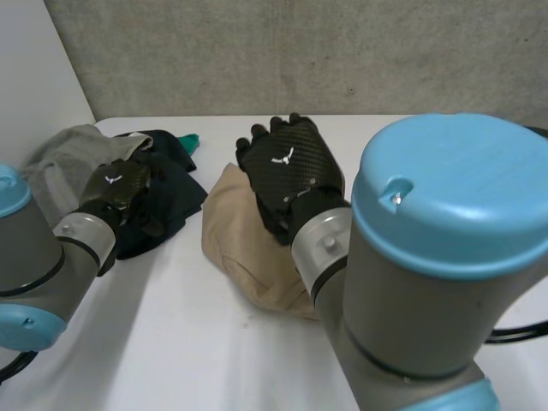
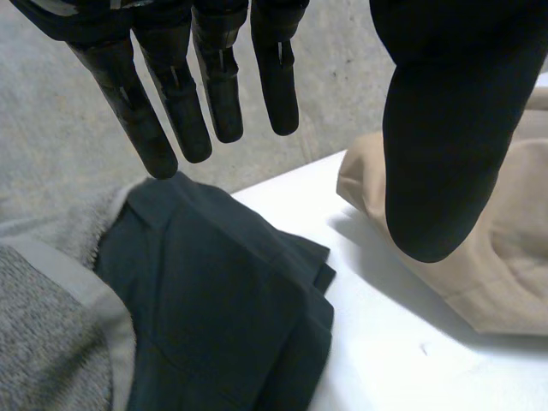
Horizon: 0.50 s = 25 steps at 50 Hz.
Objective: Fold the laundry.
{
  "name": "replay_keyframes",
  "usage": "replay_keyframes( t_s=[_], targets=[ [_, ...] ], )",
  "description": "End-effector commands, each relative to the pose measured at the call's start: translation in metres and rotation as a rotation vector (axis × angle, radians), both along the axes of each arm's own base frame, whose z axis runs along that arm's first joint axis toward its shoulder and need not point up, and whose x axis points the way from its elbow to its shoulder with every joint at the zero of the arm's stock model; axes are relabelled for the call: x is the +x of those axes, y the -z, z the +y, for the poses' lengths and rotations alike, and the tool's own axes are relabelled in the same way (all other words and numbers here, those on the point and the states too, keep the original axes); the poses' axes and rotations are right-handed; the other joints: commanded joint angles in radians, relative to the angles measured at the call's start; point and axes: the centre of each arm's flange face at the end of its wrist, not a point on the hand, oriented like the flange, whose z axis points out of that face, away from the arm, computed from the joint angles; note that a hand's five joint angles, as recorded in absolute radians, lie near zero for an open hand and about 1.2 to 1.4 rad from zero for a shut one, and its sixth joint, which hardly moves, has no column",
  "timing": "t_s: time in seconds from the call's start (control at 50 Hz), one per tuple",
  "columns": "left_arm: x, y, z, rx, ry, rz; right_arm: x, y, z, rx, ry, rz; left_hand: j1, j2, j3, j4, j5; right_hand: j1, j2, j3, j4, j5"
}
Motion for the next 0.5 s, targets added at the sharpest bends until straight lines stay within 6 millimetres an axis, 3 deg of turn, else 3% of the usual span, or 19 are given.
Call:
replay_keyframes(
  t_s=[0.02, 0.14, 0.28, 0.34, 0.4, 0.5],
  targets=[
    [0.005, -0.011, -0.001, -0.029, -0.015, 0.008, -0.003, 0.023, 0.023, 0.245, -0.017, -0.072, 0.018, 0.023, 0.024, 0.037, 0.046, 0.120, 0.057, 0.054, 0.058, 0.056],
    [0.011, -0.007, 0.000, -0.011, -0.033, 0.005, -0.001, 0.083, 0.022, 0.403, 0.018, 0.008, 0.016, 0.020, 0.021, 0.034, 0.043, 0.112, 0.048, 0.045, 0.050, 0.047],
    [0.015, -0.006, -0.001, -0.007, -0.043, 0.006, 0.001, 0.117, 0.017, 0.429, 0.050, 0.077, 0.013, 0.017, 0.018, 0.031, 0.040, 0.132, 0.069, 0.065, 0.070, 0.068],
    [0.015, -0.006, -0.001, -0.009, -0.043, 0.007, 0.003, 0.119, 0.011, 0.406, 0.066, 0.062, 0.010, 0.014, 0.015, 0.028, 0.037, 0.322, 0.259, 0.255, 0.260, 0.257],
    [0.014, -0.006, -0.001, -0.009, -0.041, 0.007, 0.005, 0.112, 0.001, 0.334, 0.090, 0.022, -0.002, 0.003, 0.003, 0.016, 0.025, 1.179, 1.116, 1.113, 1.117, 1.115],
    [0.011, -0.005, -0.002, -0.007, -0.033, 0.010, -0.003, 0.077, -0.015, 0.156, 0.087, -0.011, -0.029, -0.024, -0.023, -0.010, -0.001, 1.182, 1.119, 1.115, 1.120, 1.118]
  ],
)
